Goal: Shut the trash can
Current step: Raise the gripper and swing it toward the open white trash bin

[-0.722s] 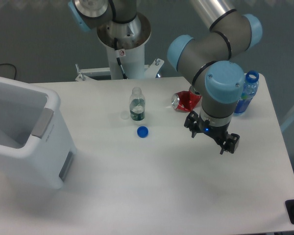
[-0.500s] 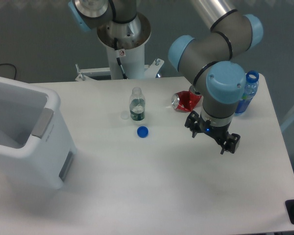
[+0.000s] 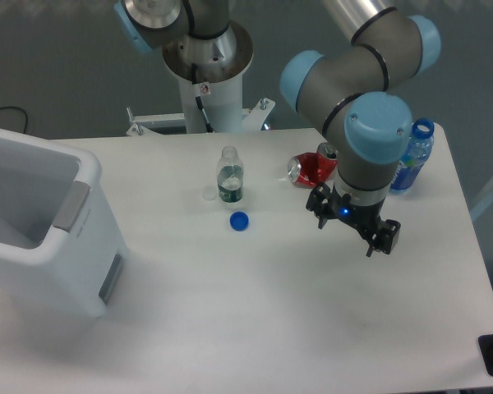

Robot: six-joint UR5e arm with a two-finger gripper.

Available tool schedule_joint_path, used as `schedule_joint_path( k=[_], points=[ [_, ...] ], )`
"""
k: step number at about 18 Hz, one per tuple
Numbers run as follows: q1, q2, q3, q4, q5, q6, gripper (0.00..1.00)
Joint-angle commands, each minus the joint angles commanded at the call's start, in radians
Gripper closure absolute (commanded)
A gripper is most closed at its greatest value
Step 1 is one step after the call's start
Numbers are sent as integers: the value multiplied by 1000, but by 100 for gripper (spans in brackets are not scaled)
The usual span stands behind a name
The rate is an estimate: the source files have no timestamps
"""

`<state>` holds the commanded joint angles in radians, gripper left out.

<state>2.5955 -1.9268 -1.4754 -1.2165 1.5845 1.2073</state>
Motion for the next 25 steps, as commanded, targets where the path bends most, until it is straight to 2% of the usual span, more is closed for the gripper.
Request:
schedule_joint_path(
  k=[3,6,8,11,12,13,15,18,19,20,21,22,24,25],
  points=[
    [5,72,-77,6,3,9,0],
    [6,129,-103,-5,-3,-2,0],
    [-12,160,-102,2,-18,-96,0],
    [-78,205,-92,8,-75,-239,0],
    [-96,232,-97,8,-84,-280,5],
    [-115,253,-98,8,-115,-348,14],
    [-138,313,-111,8,-184,-467,15],
    [-173,397,-121,6,-236,-549,33],
    [-195,417,-121,6,-247,-592,39],
    [-213,439,-121,6,-248,-642,52],
    [-236,454,-121,8,-250,-684,55],
    [-267,468,-118,8,-250,-718,64],
    [-311,491,-117,17,-259,-782,68],
    [-336,499,-117,32,-271,-813,74]
  ],
)
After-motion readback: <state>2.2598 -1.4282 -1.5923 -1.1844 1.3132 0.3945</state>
